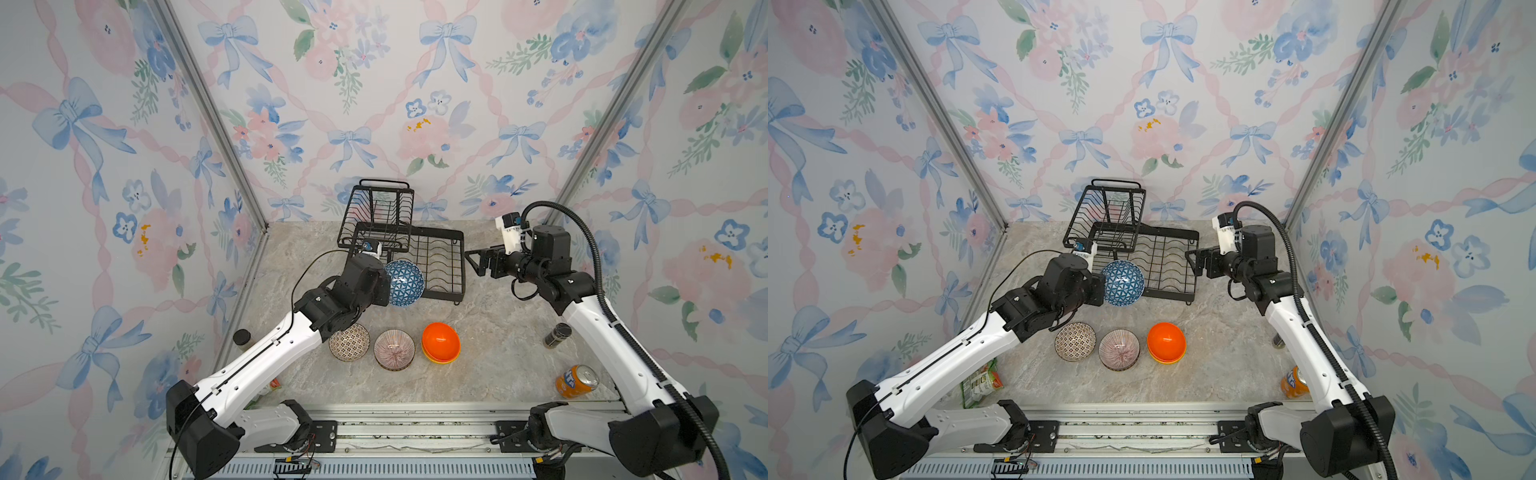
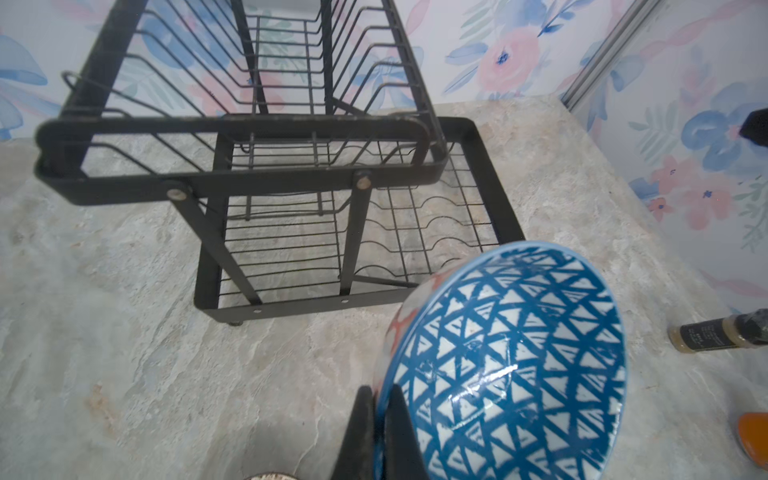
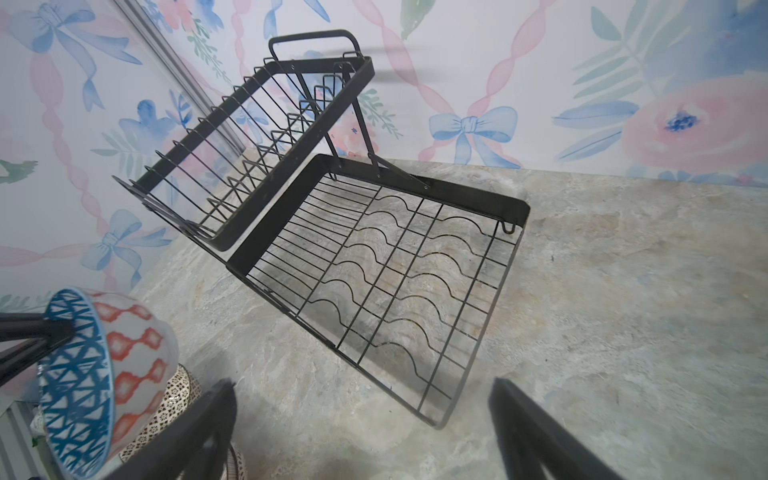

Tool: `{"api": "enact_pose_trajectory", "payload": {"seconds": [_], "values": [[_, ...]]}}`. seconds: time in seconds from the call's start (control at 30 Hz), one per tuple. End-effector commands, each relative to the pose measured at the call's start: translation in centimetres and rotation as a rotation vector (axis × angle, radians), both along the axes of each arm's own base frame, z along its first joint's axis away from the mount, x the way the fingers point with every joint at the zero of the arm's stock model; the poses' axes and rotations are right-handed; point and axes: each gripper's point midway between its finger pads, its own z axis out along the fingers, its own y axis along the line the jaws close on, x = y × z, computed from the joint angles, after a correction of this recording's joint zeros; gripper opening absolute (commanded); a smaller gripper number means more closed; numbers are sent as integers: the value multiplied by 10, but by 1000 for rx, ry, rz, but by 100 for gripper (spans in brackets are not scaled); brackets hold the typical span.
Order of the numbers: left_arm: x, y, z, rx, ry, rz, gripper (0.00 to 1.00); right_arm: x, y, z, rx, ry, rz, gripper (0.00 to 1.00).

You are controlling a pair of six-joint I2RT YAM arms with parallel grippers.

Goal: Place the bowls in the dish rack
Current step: 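Lift the blue bowl toward the rack while the right gripper approaches it, then grasp the blue bowl rim with the right gripper beside the left gripper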

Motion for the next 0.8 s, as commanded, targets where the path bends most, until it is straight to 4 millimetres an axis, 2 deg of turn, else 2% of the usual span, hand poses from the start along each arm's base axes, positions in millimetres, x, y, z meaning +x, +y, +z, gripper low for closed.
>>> {"api": "enact_pose_trajectory", "payload": {"seconds": [0.0,0.13,0.3,0.4,0.53,0.63,0.77], "values": [[20,-37,56,-154,-194,-111,0,-17,3,29,49,-26,34,97],[35,-62,62,-144,-226,-177,0,-27,10,41,61,-42,52,97],[51,-78,58,-122,-262,-203,0,-33,25,48,70,-65,66,97],[59,-87,60,-121,-272,-222,0,-32,34,41,57,-54,54,97],[66,-97,64,-117,-291,-246,0,-21,44,22,15,-17,14,97],[68,-100,66,-123,-303,-254,0,-10,45,12,-4,3,-31,100],[69,-105,64,-130,-303,-268,0,2,42,5,-9,15,-80,97]]}}
